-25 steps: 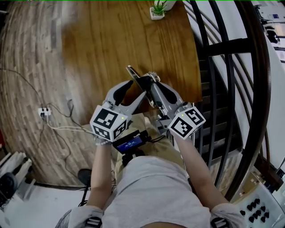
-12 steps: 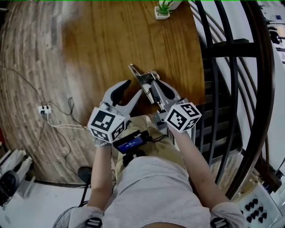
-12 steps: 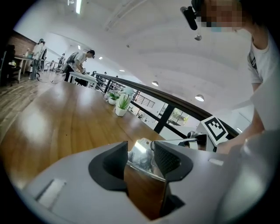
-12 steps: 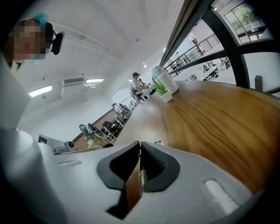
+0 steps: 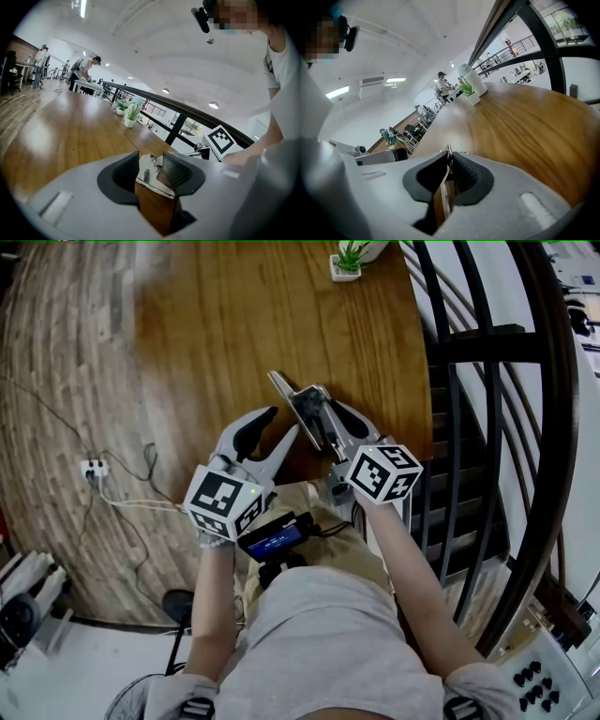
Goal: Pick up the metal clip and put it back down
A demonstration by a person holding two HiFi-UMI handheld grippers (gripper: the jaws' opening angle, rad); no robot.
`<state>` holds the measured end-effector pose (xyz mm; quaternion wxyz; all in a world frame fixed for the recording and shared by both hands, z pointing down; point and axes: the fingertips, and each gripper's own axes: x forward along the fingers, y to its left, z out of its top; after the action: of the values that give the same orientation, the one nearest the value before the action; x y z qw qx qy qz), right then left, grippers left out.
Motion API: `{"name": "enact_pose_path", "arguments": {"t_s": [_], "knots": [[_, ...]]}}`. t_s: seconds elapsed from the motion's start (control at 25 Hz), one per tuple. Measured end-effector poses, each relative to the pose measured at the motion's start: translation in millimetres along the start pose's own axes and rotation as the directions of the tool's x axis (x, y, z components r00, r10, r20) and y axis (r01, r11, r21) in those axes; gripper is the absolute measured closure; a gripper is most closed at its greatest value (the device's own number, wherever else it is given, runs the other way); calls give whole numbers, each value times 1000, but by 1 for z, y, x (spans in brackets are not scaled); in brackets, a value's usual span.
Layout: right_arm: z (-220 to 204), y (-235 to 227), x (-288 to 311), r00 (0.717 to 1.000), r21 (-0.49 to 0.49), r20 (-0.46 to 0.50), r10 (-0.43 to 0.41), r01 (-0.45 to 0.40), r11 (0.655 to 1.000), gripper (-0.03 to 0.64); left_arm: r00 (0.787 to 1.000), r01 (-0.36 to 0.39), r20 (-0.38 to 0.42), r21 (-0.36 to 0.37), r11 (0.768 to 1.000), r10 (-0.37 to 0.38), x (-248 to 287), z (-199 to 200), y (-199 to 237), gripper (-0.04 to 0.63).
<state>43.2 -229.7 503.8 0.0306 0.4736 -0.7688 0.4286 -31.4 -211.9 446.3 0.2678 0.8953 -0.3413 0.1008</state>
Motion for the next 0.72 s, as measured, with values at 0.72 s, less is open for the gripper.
{"name": "enact_pose_path", "arguments": {"t_s": [0.72], "knots": [[44, 40, -45, 998, -450, 53, 40, -11, 893, 615, 983, -138, 137, 136, 981, 120, -39, 44, -19, 583]]}}
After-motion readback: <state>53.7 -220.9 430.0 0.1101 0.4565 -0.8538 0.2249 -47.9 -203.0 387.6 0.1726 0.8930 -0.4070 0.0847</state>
